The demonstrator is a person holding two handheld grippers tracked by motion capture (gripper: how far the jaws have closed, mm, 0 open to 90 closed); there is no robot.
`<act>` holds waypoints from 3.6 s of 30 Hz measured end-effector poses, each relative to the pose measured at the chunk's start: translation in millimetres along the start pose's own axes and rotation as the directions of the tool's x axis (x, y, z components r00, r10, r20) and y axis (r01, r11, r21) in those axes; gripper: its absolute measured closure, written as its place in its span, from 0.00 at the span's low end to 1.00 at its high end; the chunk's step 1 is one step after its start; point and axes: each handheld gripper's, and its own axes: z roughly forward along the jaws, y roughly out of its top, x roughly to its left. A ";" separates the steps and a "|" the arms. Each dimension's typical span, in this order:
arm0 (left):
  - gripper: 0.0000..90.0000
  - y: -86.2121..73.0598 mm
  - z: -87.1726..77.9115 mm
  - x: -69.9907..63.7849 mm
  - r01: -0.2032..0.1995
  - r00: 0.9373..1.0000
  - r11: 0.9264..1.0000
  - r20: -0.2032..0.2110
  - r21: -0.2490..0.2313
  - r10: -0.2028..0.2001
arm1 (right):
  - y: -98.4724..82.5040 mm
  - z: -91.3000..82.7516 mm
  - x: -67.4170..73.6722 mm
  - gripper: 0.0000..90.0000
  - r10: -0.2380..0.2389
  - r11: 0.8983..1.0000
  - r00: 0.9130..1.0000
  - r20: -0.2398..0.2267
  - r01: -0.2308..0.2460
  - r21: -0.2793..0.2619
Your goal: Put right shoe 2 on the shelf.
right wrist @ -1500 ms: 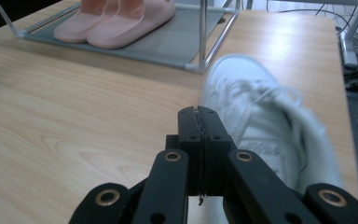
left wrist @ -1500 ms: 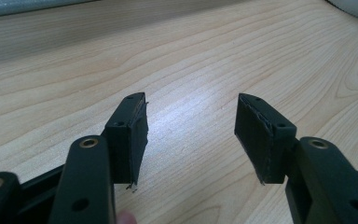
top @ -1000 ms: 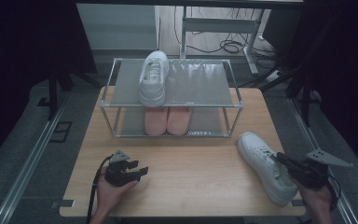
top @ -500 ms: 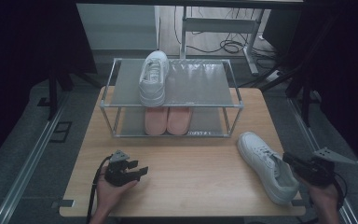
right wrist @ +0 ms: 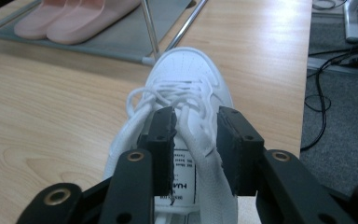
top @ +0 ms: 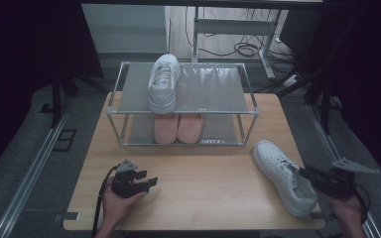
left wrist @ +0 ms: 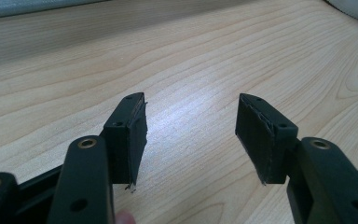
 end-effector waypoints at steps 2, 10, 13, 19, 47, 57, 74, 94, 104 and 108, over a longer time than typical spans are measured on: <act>0.49 0.0 0.4 -0.4 0.000 1.000 1.000 0.000 0.001 0.000 | -0.5 1.2 -0.6 0.73 -0.002 1.000 1.000 -0.002 0.002 0.013; 0.49 0.0 0.7 -1.0 -0.004 1.000 1.000 0.001 0.004 0.004 | -1.3 11.5 -1.3 0.70 -0.016 0.998 1.000 0.013 0.015 0.060; 0.49 -0.2 0.9 -0.7 -0.002 1.000 1.000 0.001 0.002 0.002 | 0.3 15.9 -0.1 0.70 -0.032 0.996 0.999 0.031 0.030 0.079; 0.49 -0.3 1.4 -0.9 -0.002 1.000 1.000 0.003 0.005 0.002 | 2.4 25.1 -1.8 0.68 -0.042 0.993 0.999 0.034 0.038 0.116; 0.49 -0.6 2.9 -0.6 -0.002 1.000 1.000 0.002 0.011 0.002 | -2.4 39.2 -0.1 0.92 -0.031 0.993 0.993 0.112 0.018 0.120; 0.49 -0.9 3.7 -0.3 -0.005 1.000 1.000 0.005 0.010 0.005 | -1.4 15.0 9.8 0.92 0.012 0.999 0.998 0.061 -0.014 0.029; 0.49 -1.1 4.5 -1.1 -0.003 1.000 1.000 0.005 0.016 0.003 | -1.0 -7.8 52.0 0.92 -0.005 0.997 0.996 -0.092 -0.001 -0.072; 0.49 -1.2 3.5 0.2 0.000 1.000 1.000 0.004 0.011 0.000 | 22.9 19.6 87.5 0.92 -0.037 0.993 0.977 -0.210 0.013 -0.114; 0.49 -1.5 3.2 1.6 0.005 1.000 1.000 0.004 0.011 -0.005 | 44.1 39.2 116.7 0.92 -0.075 0.988 0.959 -0.273 0.035 -0.148; 0.49 -1.6 3.2 1.5 0.003 1.000 1.000 0.005 0.011 -0.003 | 53.0 40.7 126.7 0.92 -0.094 0.985 0.953 -0.287 0.048 -0.164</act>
